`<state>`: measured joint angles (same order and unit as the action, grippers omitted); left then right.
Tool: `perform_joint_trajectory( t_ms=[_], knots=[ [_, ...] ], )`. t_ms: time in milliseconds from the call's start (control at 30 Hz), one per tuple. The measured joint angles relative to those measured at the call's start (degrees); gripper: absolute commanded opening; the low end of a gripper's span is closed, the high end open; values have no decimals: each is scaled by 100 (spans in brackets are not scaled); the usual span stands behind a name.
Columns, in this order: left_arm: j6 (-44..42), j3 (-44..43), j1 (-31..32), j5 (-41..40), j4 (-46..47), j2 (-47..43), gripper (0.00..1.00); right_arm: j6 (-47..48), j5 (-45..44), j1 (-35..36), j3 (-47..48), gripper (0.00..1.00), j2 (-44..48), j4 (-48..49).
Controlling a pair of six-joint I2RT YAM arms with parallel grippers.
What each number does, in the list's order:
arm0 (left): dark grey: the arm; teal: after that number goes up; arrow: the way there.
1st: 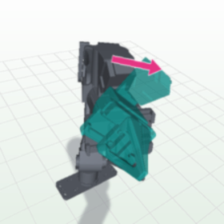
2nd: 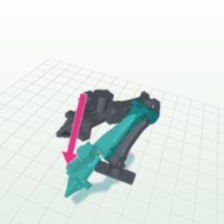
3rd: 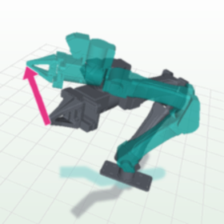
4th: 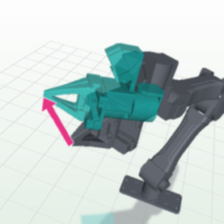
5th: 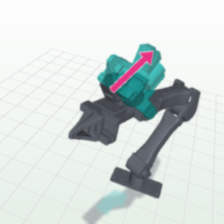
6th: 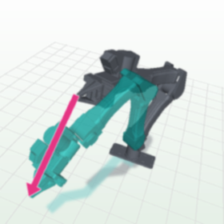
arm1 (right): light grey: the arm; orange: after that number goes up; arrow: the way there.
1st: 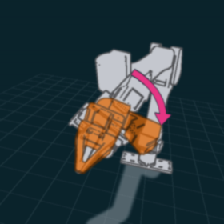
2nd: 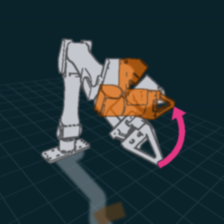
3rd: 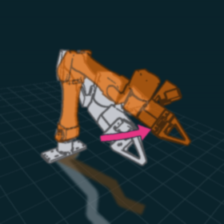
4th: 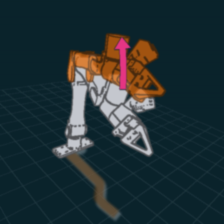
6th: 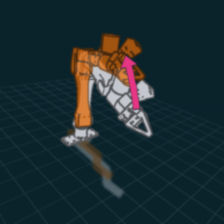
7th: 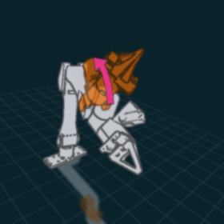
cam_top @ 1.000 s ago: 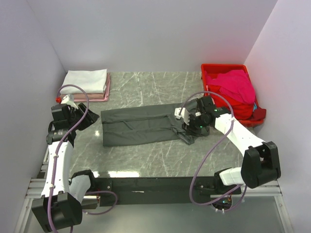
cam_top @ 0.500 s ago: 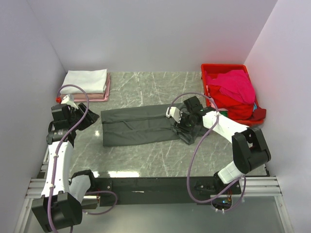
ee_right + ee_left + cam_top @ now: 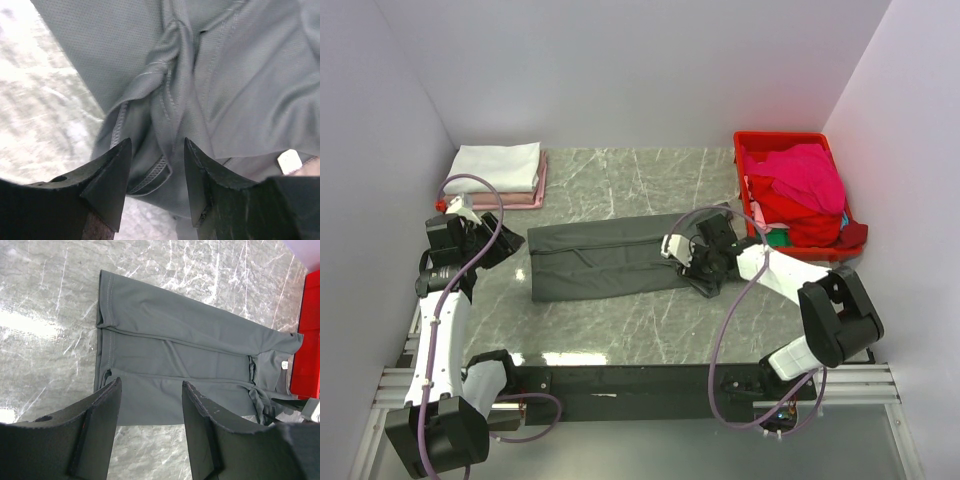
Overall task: Fold and stack the t-shirts
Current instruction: Fold the tshirt
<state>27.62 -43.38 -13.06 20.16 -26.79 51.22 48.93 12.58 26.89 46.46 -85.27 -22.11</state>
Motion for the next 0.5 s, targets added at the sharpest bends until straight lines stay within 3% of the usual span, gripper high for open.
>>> perform_joint_trajectory(
  t_ms=[500],
  knots=[
    [2,2,0,0,0,2,57,13,-756,293,-953,52,129,1985]
  ],
)
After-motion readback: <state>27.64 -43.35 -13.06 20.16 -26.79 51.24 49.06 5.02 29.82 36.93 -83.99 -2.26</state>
